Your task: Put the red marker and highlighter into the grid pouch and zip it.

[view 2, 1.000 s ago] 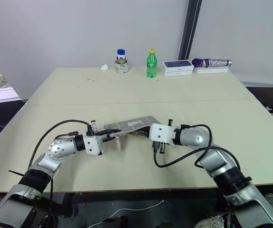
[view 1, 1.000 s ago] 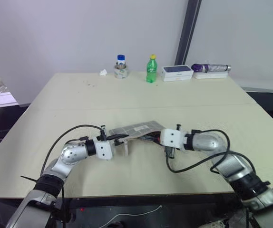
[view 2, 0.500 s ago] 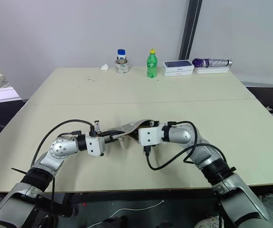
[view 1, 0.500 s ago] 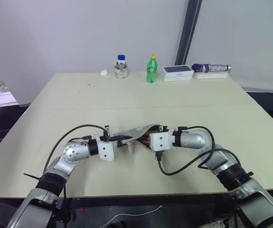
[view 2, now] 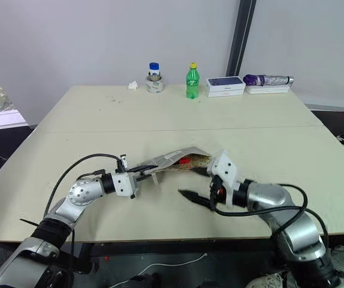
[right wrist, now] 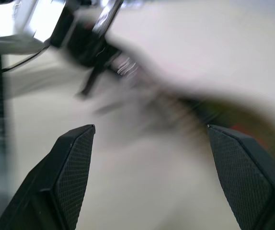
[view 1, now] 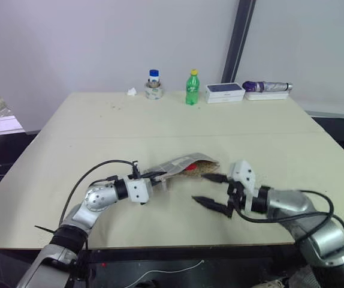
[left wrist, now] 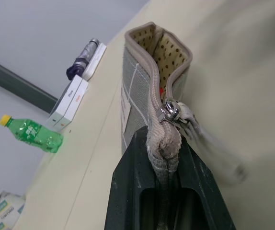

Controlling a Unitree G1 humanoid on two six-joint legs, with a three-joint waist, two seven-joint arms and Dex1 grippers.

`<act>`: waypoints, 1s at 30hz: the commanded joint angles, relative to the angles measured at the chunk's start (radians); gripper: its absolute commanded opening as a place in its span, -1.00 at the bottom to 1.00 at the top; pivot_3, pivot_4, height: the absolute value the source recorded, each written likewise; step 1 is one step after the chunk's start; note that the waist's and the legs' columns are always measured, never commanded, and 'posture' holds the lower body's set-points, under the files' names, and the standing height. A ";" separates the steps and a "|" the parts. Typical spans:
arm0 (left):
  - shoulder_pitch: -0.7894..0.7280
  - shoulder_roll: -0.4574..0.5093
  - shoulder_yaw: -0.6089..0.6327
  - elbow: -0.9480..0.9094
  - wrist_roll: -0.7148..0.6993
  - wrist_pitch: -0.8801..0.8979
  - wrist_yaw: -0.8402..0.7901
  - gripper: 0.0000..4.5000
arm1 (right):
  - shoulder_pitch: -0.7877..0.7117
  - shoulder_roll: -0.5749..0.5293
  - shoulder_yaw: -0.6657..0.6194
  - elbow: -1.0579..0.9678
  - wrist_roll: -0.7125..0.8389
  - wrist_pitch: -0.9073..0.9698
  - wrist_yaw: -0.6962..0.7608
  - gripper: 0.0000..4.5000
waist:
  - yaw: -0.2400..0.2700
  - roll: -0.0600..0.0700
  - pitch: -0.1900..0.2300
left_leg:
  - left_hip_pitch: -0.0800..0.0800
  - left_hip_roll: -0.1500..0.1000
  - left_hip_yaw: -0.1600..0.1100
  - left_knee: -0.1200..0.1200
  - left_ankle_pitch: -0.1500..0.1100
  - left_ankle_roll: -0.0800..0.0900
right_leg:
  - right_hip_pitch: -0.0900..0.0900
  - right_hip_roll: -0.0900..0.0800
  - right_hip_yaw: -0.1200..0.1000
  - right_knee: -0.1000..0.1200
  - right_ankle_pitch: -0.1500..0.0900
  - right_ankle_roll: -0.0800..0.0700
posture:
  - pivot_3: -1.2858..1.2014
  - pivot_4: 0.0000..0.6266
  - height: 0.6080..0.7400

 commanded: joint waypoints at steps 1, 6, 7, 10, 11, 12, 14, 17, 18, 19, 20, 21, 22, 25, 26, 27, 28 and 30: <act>-0.046 -0.004 -0.015 -0.017 0.047 -0.015 0.032 -1.00 | 0.000 0.091 0.055 0.023 -0.011 0.056 -0.113 0.71 | -0.004 0.000 0.000 | 0.000 0.000 0.000 0.000 0.000 0.000 | 0.000 0.000 0.000 0.000 0.000 0.000 | 0.03 -0.52 1.00; -0.083 0.033 -0.036 -0.008 0.109 -0.050 0.034 -1.00 | -0.097 0.283 0.052 0.114 -0.015 0.049 -0.251 0.71 | -0.008 0.000 0.000 | 0.000 0.000 0.000 -0.001 0.000 0.000 | -0.001 0.000 0.000 0.001 0.000 0.000 | 0.03 -0.52 1.00; -0.087 0.037 -0.038 -0.005 0.116 -0.055 0.036 -1.00 | -0.107 0.300 0.051 0.121 -0.011 0.053 -0.258 0.71 | -0.007 0.000 0.000 | 0.000 0.000 0.000 -0.001 0.000 0.000 | -0.001 0.000 0.000 0.001 0.000 0.000 | 0.03 -0.52 1.00; -0.098 0.050 -0.041 -0.001 0.128 -0.062 0.045 -1.00 | -0.148 0.354 0.092 0.166 -0.046 0.028 -0.287 0.71 | -0.004 0.000 0.000 | 0.000 0.000 0.000 -0.001 0.000 0.000 | -0.001 0.000 0.000 0.000 0.000 0.000 | 0.03 -0.52 1.00; -0.101 0.052 -0.042 -0.002 0.128 -0.061 0.047 -1.00 | -0.158 0.379 0.106 0.174 -0.039 0.027 -0.284 0.71 | -0.004 0.000 0.000 | 0.000 0.000 0.000 -0.001 0.000 0.000 | -0.001 0.000 0.000 0.000 0.000 0.000 | 0.03 -0.52 1.00; -0.102 0.052 -0.043 -0.003 0.128 -0.060 0.049 -1.00 | -0.163 0.395 0.113 0.177 -0.032 0.029 -0.279 0.71 | -0.004 0.000 0.000 | 0.000 0.000 0.000 -0.001 0.000 0.000 | -0.001 0.000 0.000 0.000 0.000 0.000 | 0.03 -0.52 1.00; -0.102 0.052 -0.044 -0.004 0.127 -0.060 0.053 -1.00 | -0.167 0.415 0.115 0.182 -0.016 0.037 -0.271 0.71 | -0.005 0.000 0.000 | 0.000 0.000 0.000 -0.001 0.000 0.000 | -0.001 0.000 0.000 0.000 0.000 0.000 | 0.03 -0.52 1.00; -0.089 0.038 -0.038 -0.028 0.097 -0.037 0.052 -1.00 | -0.188 0.446 0.127 0.211 -0.024 0.022 -0.267 0.33 | -0.005 0.000 0.000 | 0.000 0.000 0.000 -0.001 0.000 0.000 | -0.001 0.000 0.000 0.000 0.000 0.000 | 0.03 -0.52 1.00; -0.084 0.038 -0.037 -0.031 0.093 -0.032 0.053 -1.00 | -0.193 0.445 0.128 0.218 -0.034 0.016 -0.270 0.10 | -0.005 0.000 0.000 | 0.000 0.000 0.000 -0.001 0.000 0.000 | -0.001 0.000 0.000 0.000 0.000 0.000 | 0.03 -0.52 1.00; -0.080 0.040 -0.036 -0.032 0.093 -0.031 0.054 -1.00 | -0.195 0.441 0.125 0.224 -0.041 0.014 -0.273 -0.12 | -0.005 0.000 0.000 | 0.000 0.000 0.000 -0.001 0.000 0.000 | -0.001 0.000 0.000 0.001 0.000 0.000 | 0.03 -0.52 1.00; -0.075 0.045 -0.034 -0.033 0.094 -0.031 0.056 -1.00 | -0.196 0.423 0.130 0.230 -0.055 0.006 -0.265 -0.32 | -0.006 0.000 0.000 | 0.000 0.000 0.000 -0.001 0.000 0.000 | -0.001 0.000 0.000 0.001 0.000 0.000 | 0.03 -0.52 1.00; -0.070 0.049 -0.032 -0.033 0.094 -0.030 0.058 -1.00 | -0.194 0.408 0.132 0.233 -0.061 0.001 -0.256 -0.59 | -0.007 0.000 0.000 | 0.000 0.000 0.000 -0.001 0.000 0.000 | -0.001 0.000 0.000 0.001 0.000 0.000 | 0.03 -0.52 1.00; -0.063 0.053 -0.028 -0.035 0.092 -0.027 0.060 -1.00 | -0.191 0.396 0.124 0.235 -0.061 -0.002 -0.252 -0.82 | -0.007 0.000 0.000 | 0.000 0.000 0.000 -0.001 0.000 0.000 | -0.001 0.000 0.000 0.001 0.000 0.000 | 0.03 -0.52 1.00; -0.037 0.066 -0.011 -0.049 0.064 -0.009 0.053 -1.00 | -0.181 0.334 0.130 0.234 -0.092 -0.026 -0.226 -0.98 | -0.008 0.000 0.000 | 0.000 0.000 0.000 -0.001 0.000 0.000 | -0.002 0.000 0.000 0.001 0.000 0.000 | 0.03 -0.52 1.00; -0.026 0.076 -0.005 -0.053 0.049 -0.005 0.046 -1.00 | -0.176 0.311 0.124 0.232 -0.095 -0.027 -0.215 -0.98 | -0.008 0.000 0.000 | 0.000 0.000 0.000 -0.001 0.000 0.000 | -0.002 0.000 0.000 0.001 0.000 0.000 | 0.03 -0.52 1.00; -0.016 0.085 0.000 -0.057 0.034 0.001 0.037 -1.00 | -0.171 0.292 0.114 0.231 -0.094 -0.027 -0.207 -0.98 | -0.008 0.000 0.000 | 0.000 0.000 0.000 -0.001 0.000 0.000 | -0.002 0.000 0.000 0.001 0.000 0.000 | 0.03 -0.52 1.00; -0.005 0.096 0.007 -0.057 0.017 0.010 0.029 -1.00 | -0.167 0.259 0.106 0.231 -0.101 -0.034 -0.192 -0.98 | -0.007 0.000 0.000 | 0.000 0.000 0.000 -0.001 0.000 0.000 | -0.002 0.000 0.000 0.001 0.000 0.000 | 0.03 -0.52 1.00; 0.014 0.119 0.019 -0.057 -0.013 0.022 0.017 -1.00 | -0.159 0.193 0.082 0.236 -0.114 -0.051 -0.163 -0.98 | -0.006 0.000 0.000 | 0.000 0.000 0.000 -0.001 0.000 0.000 | -0.001 0.000 0.000 0.001 0.000 0.000 | 0.03 -0.52 1.00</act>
